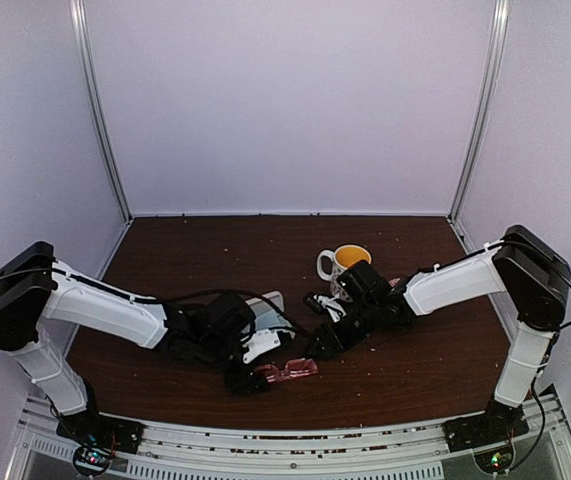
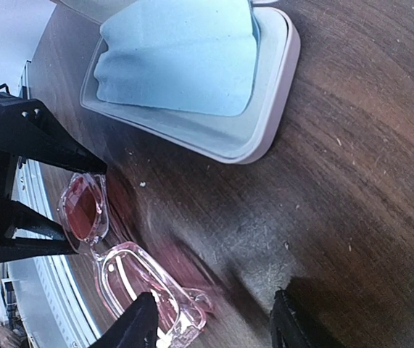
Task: Organize the sunglasses
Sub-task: Pick up the sunglasses from the center of the board.
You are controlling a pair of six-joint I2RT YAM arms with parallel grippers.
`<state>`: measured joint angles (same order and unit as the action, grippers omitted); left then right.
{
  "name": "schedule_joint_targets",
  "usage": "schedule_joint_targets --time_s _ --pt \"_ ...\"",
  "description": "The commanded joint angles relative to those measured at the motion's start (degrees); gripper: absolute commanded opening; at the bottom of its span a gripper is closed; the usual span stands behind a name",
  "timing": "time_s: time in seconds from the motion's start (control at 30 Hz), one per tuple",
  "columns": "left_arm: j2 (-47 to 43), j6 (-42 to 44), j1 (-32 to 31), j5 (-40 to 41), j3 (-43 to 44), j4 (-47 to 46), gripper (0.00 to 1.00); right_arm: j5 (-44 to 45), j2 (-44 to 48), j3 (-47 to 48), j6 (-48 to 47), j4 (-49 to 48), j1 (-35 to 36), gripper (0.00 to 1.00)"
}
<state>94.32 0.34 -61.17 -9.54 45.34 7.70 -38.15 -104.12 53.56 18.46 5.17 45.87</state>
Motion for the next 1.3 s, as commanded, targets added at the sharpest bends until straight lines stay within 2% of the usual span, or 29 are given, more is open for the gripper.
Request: schedule_joint_targets --time_s 0.0,0.07,0.47,0.73,1.03,1.27 --pt "2.6 0.6 1.6 -6.3 2.9 1.9 0.68 0.6 1.2 -1.8 0.5 0.6 -0.2 0.54" --pt "4.1 1.0 2.0 -7.2 3.9 3.1 0.68 0.5 1.3 -2.1 0.6 0.3 -0.2 0.54" --pt "7.1 1.6 2.3 -11.2 6.2 5.4 0.50 0.1 0.9 -3.2 1.2 -1.6 -0.2 0.54" --pt "5.5 0.9 2.4 -9.9 6.2 5.3 0.39 0.1 0.8 -3.4 1.2 -2.0 -0.2 0.53" --pt "0.8 0.1 2.4 -6.8 6.0 6.3 0.34 1.2 3.0 -3.9 1.1 -1.2 -0.4 0.53" --pt "-2.1 -2.4 2.4 -5.5 5.4 5.9 0.31 2.2 8.4 -5.7 1.5 -1.7 -1.3 0.53"
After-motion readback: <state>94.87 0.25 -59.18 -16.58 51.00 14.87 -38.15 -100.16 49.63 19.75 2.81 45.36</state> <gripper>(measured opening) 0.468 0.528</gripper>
